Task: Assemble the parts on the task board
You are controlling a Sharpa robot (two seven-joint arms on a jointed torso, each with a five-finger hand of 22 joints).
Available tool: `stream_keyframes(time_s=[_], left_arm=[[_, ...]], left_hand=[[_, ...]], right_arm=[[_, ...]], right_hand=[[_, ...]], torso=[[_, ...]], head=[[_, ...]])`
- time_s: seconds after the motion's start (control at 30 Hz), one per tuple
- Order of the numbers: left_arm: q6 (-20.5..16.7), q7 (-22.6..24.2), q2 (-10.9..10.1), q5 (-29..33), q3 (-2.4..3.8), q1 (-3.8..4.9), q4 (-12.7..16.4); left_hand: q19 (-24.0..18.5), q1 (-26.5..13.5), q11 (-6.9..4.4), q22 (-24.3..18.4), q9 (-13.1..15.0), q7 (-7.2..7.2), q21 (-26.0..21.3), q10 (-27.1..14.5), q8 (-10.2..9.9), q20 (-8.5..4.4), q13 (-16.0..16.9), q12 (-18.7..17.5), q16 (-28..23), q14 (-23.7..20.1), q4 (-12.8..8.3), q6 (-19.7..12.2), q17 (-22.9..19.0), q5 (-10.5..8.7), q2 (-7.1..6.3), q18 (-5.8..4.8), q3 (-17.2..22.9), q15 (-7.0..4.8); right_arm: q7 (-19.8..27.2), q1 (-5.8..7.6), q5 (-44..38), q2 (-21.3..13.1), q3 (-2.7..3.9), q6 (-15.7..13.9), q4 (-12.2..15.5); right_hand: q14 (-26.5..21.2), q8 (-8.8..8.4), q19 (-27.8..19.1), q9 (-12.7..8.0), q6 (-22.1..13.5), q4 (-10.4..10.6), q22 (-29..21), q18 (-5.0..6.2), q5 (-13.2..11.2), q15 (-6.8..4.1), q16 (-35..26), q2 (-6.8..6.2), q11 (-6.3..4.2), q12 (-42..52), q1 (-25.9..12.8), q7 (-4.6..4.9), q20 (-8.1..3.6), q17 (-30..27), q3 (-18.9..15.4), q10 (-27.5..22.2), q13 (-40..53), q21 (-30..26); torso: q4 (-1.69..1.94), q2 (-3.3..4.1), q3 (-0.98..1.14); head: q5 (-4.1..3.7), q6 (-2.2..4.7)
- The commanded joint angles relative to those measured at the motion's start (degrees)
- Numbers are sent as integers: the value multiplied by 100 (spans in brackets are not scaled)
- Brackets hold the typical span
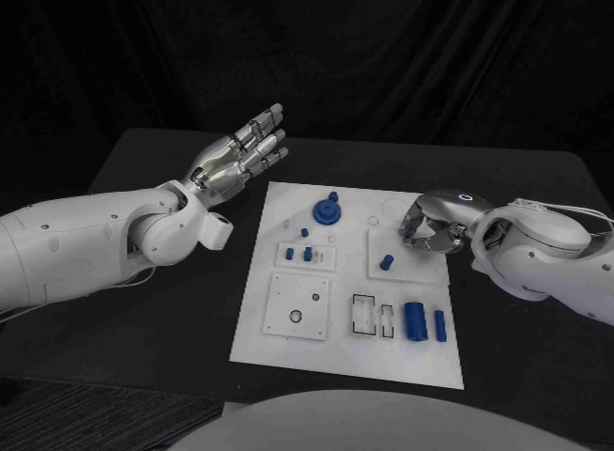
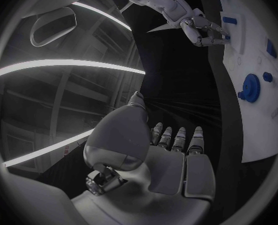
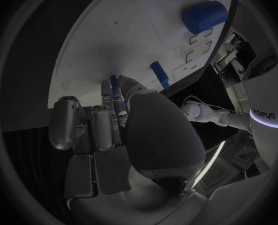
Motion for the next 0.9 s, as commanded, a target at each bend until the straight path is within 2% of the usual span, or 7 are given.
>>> stream_keyframes(time_s=[0.03,0.17,0.27,0.37,0.53,0.7,0.9], left_arm=[[109,28,16,37,5,-24,-1],[135,5,21,37,5,-38,-10],[157,-6,19,37,5,-50,-14],[173,-13,23,37,5,-59,-19],[191,-26,33,37,5,-71,-33],[210,-41,39,37,5,-81,-43],[231,-62,46,37,5,-91,-57]], left_hand=[[4,79,41,-9,12,67,-19,11,10,62,-5,-38,-21,-3,-37,14,-6,46,29,88,-11,50],[4,125,59,-5,17,127,-18,11,17,122,-5,-38,-21,-3,-72,50,-6,107,53,96,-25,97],[13,172,63,35,15,114,-6,11,14,179,-5,-38,-21,-3,-115,41,-6,190,84,101,-34,168],[18,182,73,53,16,115,-1,11,15,201,-5,-38,-21,-3,-126,44,-6,222,102,103,-41,194],[19,186,78,55,16,116,0,11,15,210,-5,-38,-21,-3,-130,46,-6,240,111,103,-42,200],[22,208,86,62,18,139,2,11,18,227,-5,-38,-21,-3,-148,57,-6,290,142,103,-39,215],[28,223,84,76,26,211,7,11,27,248,-5,-38,-21,-3,-167,102,-6,326,174,103,-44,236]], right_arm=[[-105,-64,-9,12,-36,257,10],[-131,-73,-9,12,-36,371,27],[-171,-77,-23,18,-36,453,31],[-209,-79,-104,18,-36,487,37],[-200,-83,-179,16,-35,409,43],[-202,-89,-366,11,-35,387,65],[-170,-95,-502,-19,-35,279,95]], right_hand=[[203,-6,-4,8,24,6,953,30,6,-39,21,-70,15,24,4,3,-54,-5,27,42,-3,42],[201,-55,-1,-12,-34,3,962,26,32,-37,17,-122,22,-13,-1,14,-58,-9,51,28,-29,53],[198,-90,-4,-29,-60,-13,966,25,90,-22,14,-155,43,-67,21,30,-51,-12,106,-14,-63,46],[192,-68,-6,-22,17,-54,975,24,167,-23,7,-166,36,-75,73,18,-47,-20,179,22,-75,50],[186,0,-3,15,205,-119,993,22,279,-64,1,-159,-18,-36,118,-36,-70,-25,270,188,-66,71],[187,-2,18,19,245,-175,1016,8,416,-79,0,-171,-32,-50,145,-46,-87,-23,326,228,-74,131],[195,55,40,55,418,-236,1042,-6,521,-117,12,-158,-84,-4,132,-89,-114,2,369,411,-55,201]], torso=[[-3,1,1],[2,-3,5],[-8,-4,6],[-1,-2,8],[-2,-6,2],[-6,-3,5],[1,-10,3]], head=[[0,-1],[2,-1],[5,-1],[-2,6],[-3,1],[-3,-1],[6,-1]])
